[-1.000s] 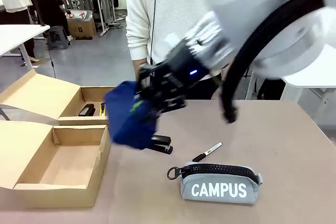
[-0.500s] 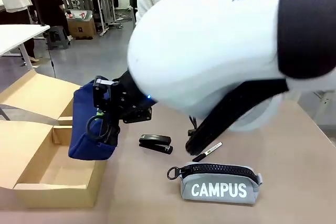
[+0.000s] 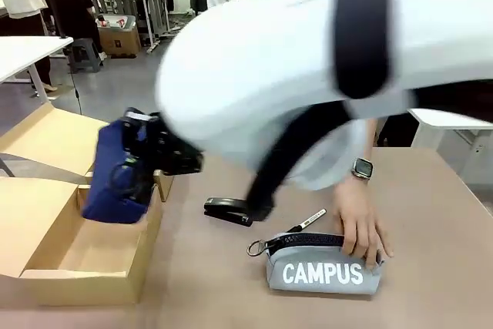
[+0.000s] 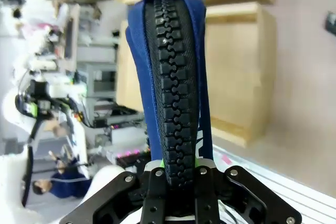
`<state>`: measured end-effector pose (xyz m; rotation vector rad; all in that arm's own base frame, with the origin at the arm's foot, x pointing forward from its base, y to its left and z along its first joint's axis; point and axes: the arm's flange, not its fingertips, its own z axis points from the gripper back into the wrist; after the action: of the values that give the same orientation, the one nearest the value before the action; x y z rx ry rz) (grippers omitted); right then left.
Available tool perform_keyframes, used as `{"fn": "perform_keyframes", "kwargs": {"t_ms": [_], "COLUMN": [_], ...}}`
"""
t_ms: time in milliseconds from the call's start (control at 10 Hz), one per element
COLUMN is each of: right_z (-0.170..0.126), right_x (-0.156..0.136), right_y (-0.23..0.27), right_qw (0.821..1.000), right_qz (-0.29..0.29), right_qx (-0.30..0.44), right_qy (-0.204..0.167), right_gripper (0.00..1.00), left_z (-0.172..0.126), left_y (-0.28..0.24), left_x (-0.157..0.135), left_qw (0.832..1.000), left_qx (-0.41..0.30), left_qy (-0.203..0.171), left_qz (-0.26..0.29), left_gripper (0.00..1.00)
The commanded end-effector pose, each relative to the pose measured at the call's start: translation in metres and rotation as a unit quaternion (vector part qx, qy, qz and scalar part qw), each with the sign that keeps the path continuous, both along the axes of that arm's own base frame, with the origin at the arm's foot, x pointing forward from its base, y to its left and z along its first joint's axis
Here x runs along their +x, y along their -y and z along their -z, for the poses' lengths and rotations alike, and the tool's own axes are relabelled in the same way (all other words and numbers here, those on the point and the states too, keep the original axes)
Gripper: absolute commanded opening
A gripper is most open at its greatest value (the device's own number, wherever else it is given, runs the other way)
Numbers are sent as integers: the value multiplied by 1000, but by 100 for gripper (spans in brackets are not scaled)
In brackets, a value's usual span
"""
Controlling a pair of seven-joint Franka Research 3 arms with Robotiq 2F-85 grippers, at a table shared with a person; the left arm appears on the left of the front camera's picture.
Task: Place items inside the box.
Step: Pick up a Pencil pouch or Stapler and place it inside the Mailer Box closest to the robot.
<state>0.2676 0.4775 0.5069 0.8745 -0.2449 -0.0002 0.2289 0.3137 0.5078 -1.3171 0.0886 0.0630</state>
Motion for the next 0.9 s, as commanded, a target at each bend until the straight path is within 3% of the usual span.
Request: {"fn": "perform_keyframes", "kwargs": {"t_ms": [0, 200, 300, 400, 500, 600, 800], "right_z": [34, 74, 69, 75, 75, 98, 100], "right_x": [22, 5, -1, 13, 13, 1, -4], "right_y": [-71, -101, -87, -64, -64, -78, -110], "right_qw": [996, 998, 999, 998, 998, 999, 996], "right_qz": [70, 32, -6, 47, 47, 27, 84], "right_qx": [54, 40, 16, 39, 39, 28, -23], "right_qy": [1, -32, -28, -23, -23, -35, 9], "right_gripper": [8, 8, 8, 8, 8, 8, 8], "left_z": [2, 2, 2, 2, 2, 2, 2], "left_y": [2, 2, 2, 2, 2, 2, 2], "left_x": [-2, -2, -2, -2, -2, -2, -2], "left_qw": [1000, 1000, 1000, 1000, 1000, 1000, 1000], "left_qx": [3, 3, 3, 3, 3, 3, 3], "left_qy": [0, 0, 0, 0, 0, 0, 0], "left_qz": [2, 2, 2, 2, 2, 2, 2], "left_gripper": [100, 100, 100, 100, 100, 100, 100]}}
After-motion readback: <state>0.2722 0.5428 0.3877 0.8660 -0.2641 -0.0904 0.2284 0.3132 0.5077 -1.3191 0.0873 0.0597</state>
